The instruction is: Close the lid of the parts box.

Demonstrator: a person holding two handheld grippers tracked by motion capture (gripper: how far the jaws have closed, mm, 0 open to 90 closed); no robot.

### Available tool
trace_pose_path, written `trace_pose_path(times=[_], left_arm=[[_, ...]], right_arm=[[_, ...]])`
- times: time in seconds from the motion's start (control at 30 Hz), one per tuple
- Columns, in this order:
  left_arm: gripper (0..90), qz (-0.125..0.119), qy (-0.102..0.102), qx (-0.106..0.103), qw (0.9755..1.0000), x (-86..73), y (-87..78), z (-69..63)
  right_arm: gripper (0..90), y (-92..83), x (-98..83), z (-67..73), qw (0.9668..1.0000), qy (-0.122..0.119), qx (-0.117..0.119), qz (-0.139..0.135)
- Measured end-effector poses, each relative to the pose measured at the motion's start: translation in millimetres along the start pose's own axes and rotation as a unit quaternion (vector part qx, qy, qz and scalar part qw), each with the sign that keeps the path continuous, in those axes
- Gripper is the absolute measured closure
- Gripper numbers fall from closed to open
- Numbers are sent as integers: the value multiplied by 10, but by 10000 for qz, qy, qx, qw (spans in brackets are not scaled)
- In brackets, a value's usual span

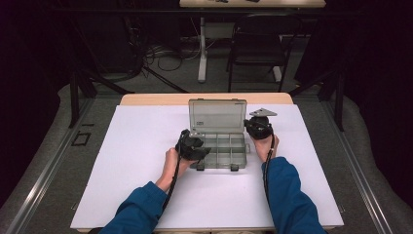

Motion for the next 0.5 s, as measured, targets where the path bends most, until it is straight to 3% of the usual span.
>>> trace_pose_path(times=[0.5], left_arm=[[526, 19, -134, 101, 9999, -5, -3, -9]], right_arm=[[900, -29, 26, 31, 9999, -63, 90, -59]])
Point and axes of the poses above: each handheld gripper's, and its own axes: y roughly forward along the jaws, x roughly out of its top, z roughly to its left, the point moved 6 cm from there along y, roughly forward along the jaws, and after that the axes turned 14 degrees about x, right-handed, at the moved point
